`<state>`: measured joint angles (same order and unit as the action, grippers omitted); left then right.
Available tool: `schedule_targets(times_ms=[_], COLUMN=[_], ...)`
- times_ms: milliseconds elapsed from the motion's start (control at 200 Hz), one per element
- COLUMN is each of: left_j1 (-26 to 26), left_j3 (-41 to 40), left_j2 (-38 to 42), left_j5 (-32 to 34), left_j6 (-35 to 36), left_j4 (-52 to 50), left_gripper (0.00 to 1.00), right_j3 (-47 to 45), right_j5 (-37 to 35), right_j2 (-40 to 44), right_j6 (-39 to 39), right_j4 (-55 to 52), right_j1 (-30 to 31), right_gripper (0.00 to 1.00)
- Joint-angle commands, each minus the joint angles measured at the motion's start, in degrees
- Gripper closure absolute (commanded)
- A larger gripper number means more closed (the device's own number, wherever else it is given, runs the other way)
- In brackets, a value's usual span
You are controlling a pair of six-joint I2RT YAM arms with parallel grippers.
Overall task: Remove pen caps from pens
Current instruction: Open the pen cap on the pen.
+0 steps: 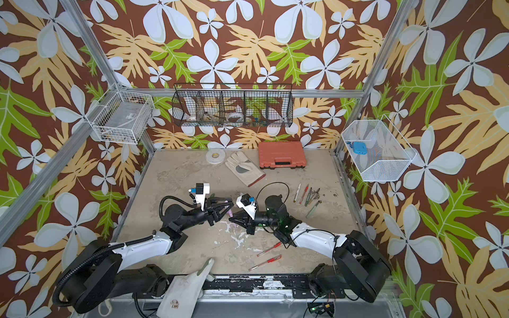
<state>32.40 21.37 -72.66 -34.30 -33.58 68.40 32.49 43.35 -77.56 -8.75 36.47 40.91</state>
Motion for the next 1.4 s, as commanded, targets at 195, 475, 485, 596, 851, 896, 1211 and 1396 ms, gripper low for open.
schedule_targets(times_ms=[195,475,485,596,851,896,1211,1396], left_j1=[-0.2,-0.2,-0.2,-0.2,-0.2,-0.2,-0.2,-0.3], left_j3=[-0.1,0.0,0.1,0.8,1.0,1.0,-2.4,-2.5], left_j2=[1.8,3.6,3.7,4.5,5.2,5.3,7.1,7.1], left_j5=[-0.2,3.2,3.6,8.3,11.4,11.4,8.2,8.0], left_j6=[-0.5,-1.1,-1.1,-0.7,-0.8,-0.6,1.3,1.6], left_j4=[1.6,-1.5,-1.9,-6.8,-8.9,-8.9,-2.4,-2.1], left_gripper=[0.92,1.0,1.0,1.0,1.0,1.0,1.0,1.0], right_j3=[0.2,0.5,0.6,1.5,0.6,0.5,4.7,5.0], right_j5=[1.3,-2.2,-2.7,-14.1,-30.8,-29.9,-2.9,4.4], right_j2=[-0.2,-0.7,-0.7,-0.7,-0.3,-0.1,-6.2,-8.7], right_j6=[1.0,3.2,3.6,8.4,10.7,10.5,6.9,3.7], right_j4=[1.3,-1.0,-1.4,-5.6,-4.1,-3.8,-4.9,-2.7], right_j1=[0.4,2.0,2.2,7.0,13.6,13.6,11.2,9.0], right_gripper=[1.0,1.0,1.0,1.0,1.0,1.0,1.0,1.0])
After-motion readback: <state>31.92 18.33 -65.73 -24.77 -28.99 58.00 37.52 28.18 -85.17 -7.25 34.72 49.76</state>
